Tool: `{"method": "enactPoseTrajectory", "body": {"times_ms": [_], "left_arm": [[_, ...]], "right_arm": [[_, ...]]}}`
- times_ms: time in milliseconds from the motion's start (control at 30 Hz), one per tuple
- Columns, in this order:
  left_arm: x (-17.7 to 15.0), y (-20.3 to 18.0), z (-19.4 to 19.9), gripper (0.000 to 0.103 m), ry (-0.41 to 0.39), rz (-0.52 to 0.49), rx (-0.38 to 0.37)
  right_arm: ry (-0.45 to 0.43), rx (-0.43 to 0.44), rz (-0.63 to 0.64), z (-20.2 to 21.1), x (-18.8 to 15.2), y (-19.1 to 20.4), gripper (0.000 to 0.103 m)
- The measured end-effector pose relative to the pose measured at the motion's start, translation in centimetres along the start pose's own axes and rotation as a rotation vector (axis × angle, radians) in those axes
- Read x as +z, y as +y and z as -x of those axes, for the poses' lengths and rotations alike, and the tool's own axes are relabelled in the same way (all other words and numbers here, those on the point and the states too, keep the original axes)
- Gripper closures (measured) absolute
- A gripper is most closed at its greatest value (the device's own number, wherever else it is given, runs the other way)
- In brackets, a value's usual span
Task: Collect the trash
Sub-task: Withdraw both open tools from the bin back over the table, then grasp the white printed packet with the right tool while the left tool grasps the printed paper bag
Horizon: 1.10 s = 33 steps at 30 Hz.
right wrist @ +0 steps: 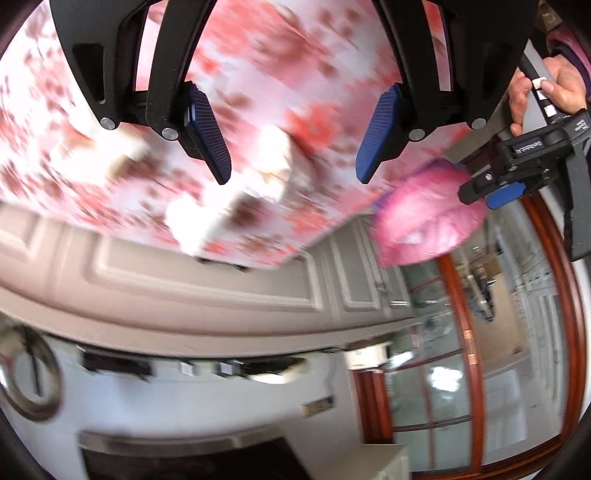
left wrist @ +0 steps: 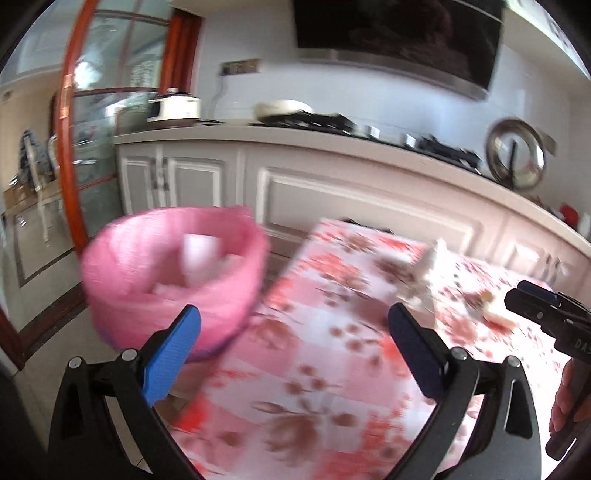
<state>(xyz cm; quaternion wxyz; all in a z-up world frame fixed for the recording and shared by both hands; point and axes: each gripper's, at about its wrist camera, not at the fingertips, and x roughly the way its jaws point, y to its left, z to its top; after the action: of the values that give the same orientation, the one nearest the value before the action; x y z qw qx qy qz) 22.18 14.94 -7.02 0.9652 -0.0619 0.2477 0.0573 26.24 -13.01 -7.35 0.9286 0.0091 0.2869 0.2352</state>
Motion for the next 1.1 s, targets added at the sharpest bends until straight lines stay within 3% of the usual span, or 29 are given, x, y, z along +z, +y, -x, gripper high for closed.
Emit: {"method": "enactPoseTrajectory", "body": {"times_ms": [300, 500, 733, 1100], "left_arm": [[-0.8, -7.7, -3.3, 0.005, 0.061, -0.070, -0.098], [-0.6, -10.1, -6.5, 0.005, 0.085, -0.085, -0.094], [-0.6, -11.8, -9.6, 0.005, 0.118, -0.090, -0.060], [-0.7, -12.9, -13.2, 0.005, 0.165, -0.100, -0.043]], "right_arm": [[0.016, -0.171, -0.129, 2.3, -2.6, -9.2, 0.036], [0.061, -0.229, -0.163, 0.5, -2.8, -13.3, 0.036], [0.155, -0.213, -0.150, -3.3, -2.8, -15.5, 0.036], [0.257, -0.074, -0.140, -6.9, -2.6, -15.5, 0.039]]}}
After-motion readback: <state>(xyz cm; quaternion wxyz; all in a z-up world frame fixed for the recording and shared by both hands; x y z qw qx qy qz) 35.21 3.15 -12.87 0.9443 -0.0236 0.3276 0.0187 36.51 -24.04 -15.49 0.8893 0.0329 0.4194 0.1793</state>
